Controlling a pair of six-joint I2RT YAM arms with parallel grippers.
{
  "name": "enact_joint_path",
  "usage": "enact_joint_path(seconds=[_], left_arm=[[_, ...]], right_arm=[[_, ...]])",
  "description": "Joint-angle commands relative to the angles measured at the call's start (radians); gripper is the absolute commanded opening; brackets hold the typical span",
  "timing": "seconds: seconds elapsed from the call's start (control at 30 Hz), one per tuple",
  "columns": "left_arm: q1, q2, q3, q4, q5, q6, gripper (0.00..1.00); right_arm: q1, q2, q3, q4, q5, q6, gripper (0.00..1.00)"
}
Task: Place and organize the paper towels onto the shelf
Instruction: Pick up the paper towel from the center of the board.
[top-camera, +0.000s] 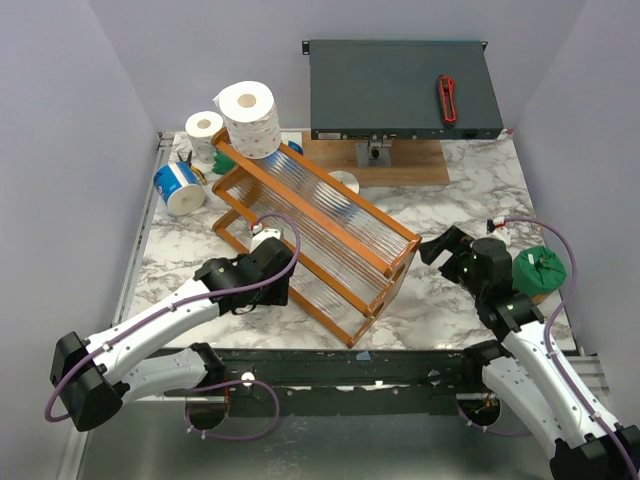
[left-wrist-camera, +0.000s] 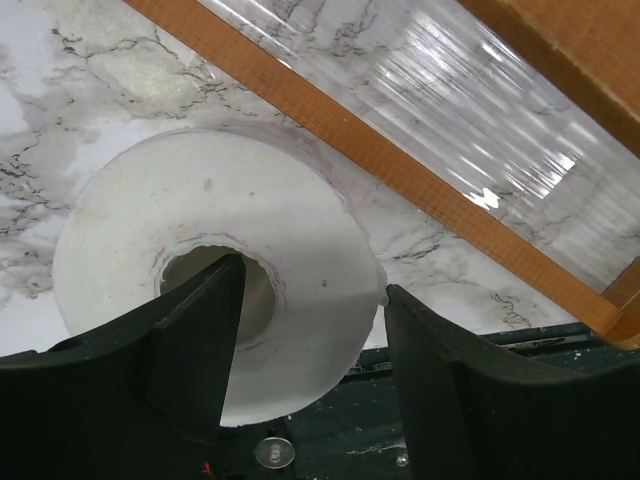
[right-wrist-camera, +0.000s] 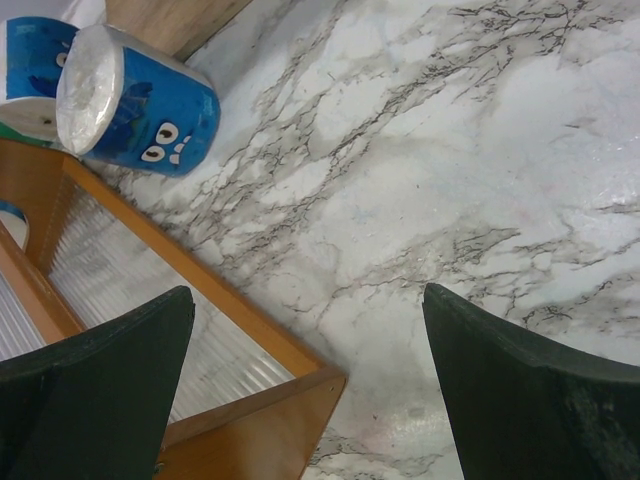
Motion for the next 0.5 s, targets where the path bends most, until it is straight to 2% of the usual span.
enact_joint_path(seconds=[0.0, 0.27, 0.47], left_arm=[[-0.007, 0.011, -0.024, 0.004, 0.004, -0.014, 0.62], [-0.01, 0.005, -0.04, 0.021, 0.013, -0.02, 0.5], [-0.016, -0.019, -0.016, -0.002, 0.012, -0.02, 0.34]], right_arm=[[0.006, 0.0, -0.024, 0.024, -0.009, -0.005, 1.0], [0.006, -0.002, -0.031, 0.025, -0.005, -0.002, 1.0], [0.006, -0.002, -0.029, 0.025, -0.004, 0.001, 1.0]])
